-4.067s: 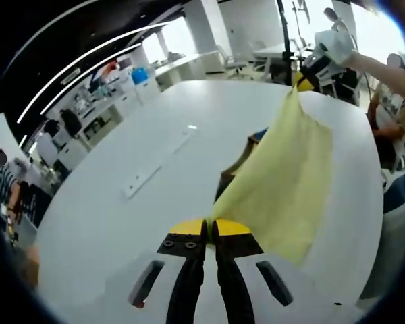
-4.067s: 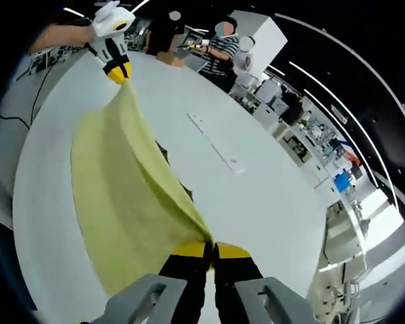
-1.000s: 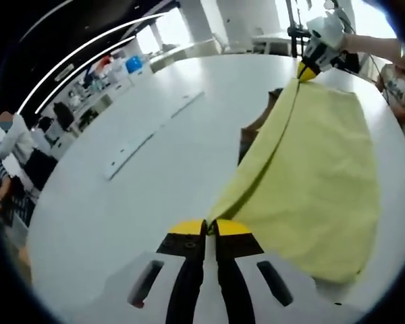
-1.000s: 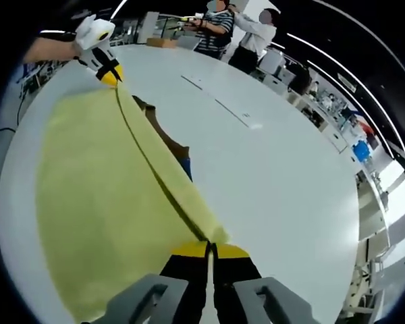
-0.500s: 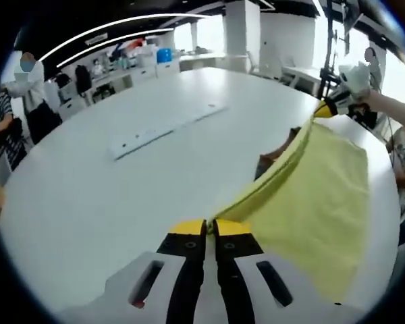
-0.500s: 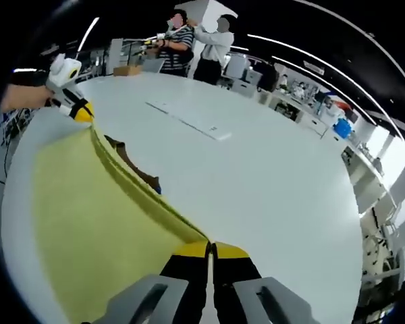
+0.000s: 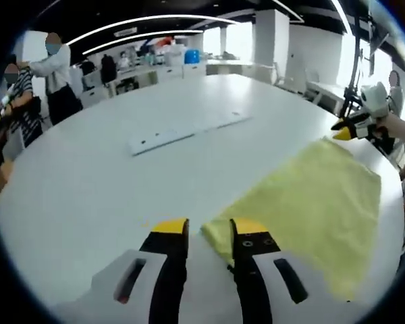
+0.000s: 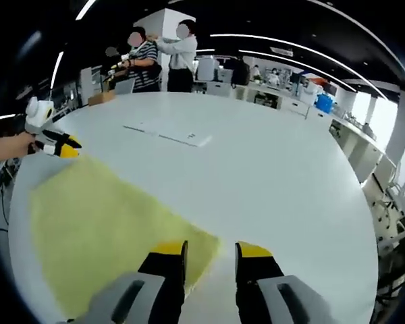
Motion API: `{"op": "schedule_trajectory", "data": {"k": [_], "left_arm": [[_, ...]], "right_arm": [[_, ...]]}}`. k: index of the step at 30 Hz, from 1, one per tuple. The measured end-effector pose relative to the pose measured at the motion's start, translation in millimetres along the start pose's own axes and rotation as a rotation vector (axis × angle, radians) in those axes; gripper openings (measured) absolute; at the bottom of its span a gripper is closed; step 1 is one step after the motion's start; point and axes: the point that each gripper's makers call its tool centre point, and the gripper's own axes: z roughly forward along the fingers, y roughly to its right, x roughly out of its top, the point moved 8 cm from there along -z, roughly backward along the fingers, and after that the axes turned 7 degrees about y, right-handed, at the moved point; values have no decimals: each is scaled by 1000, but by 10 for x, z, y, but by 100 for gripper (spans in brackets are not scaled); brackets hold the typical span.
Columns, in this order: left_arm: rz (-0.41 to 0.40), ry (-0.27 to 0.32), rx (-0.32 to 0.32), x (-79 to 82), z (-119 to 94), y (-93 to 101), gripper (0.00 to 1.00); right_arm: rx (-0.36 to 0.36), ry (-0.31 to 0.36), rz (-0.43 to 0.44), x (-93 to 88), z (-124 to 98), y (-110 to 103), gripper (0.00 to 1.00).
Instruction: Fold the garment on the visible template until the final outline fits inside the template.
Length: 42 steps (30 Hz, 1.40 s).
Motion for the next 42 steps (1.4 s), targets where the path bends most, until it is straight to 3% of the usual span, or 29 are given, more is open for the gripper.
{"op": "schedule_trajectory", "data": {"k": [5,13,23,30,42], "left_arm": [[-8,19,-19,13,-134,35,44],[-5,18,-69,-50,-404,138,60],[8,69,-144,-114,-697,356,75],[17,74,-190,-236,-898,503,76],[8,58,-191,-491,-1143,677,67]], "right_arm": [[38,-12,29,6,-91,-73,43],[111,-19,38,35,-296,-243,63],[198,-21,26,-17,-600,-490,75],[235,-27,39,-138,-838,-606,77],[236,-51,42,-435,-1100,-723,73]]}}
